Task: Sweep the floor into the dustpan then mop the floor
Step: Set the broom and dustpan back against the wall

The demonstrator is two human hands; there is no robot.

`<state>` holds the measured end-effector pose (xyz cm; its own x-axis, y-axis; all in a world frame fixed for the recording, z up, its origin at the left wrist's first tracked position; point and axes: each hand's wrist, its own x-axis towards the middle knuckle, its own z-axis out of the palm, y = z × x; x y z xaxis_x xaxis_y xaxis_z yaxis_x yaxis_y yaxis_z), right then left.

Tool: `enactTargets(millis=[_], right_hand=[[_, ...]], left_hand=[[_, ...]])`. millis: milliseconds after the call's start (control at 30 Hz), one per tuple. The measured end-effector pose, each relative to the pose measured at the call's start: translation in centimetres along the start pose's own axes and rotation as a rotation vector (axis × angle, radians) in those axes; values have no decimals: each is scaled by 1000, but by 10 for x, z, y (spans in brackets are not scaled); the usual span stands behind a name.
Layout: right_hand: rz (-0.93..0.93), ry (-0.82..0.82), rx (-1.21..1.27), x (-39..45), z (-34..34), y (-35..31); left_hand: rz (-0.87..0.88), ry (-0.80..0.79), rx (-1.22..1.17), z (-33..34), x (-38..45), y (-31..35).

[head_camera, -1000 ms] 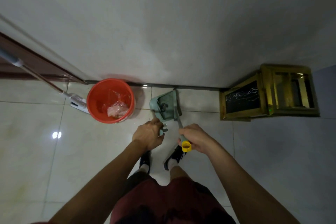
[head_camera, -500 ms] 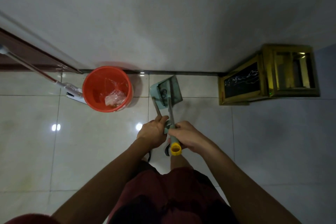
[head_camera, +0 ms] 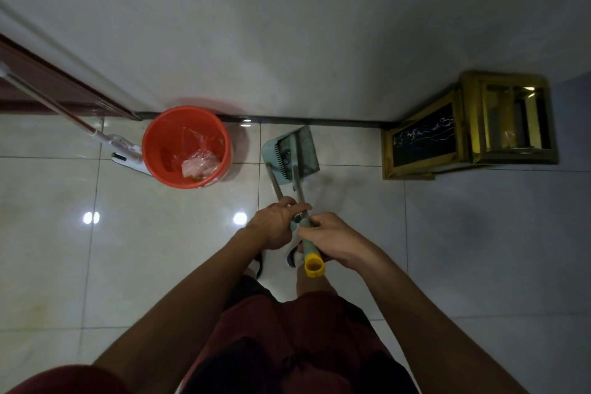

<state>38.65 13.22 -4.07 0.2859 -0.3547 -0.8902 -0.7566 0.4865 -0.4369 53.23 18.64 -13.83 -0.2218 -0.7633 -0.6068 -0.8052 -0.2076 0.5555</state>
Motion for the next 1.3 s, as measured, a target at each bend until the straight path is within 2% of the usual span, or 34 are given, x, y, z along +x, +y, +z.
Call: enactTargets(millis=[333, 667, 767, 967, 1133, 1300], right_hand=[[-6, -73, 60, -14, -6, 4], [-28, -59, 87, -17, -13, 2], [-71, 27, 100, -10, -17, 9], [-73, 248, -176, 26, -37, 31], [-169, 362, -447, 40, -60, 15], [-274, 443, -558, 58, -81, -10]], left_hand=[[11, 32, -33, 6, 6, -2], [1, 79, 19, -7, 13, 2], [-19, 101, 38, -9, 12, 3], [-30, 162, 144, -30, 14, 4], [-81, 236, 246, -70, 24, 2], [-185, 340, 296, -102, 45, -9]])
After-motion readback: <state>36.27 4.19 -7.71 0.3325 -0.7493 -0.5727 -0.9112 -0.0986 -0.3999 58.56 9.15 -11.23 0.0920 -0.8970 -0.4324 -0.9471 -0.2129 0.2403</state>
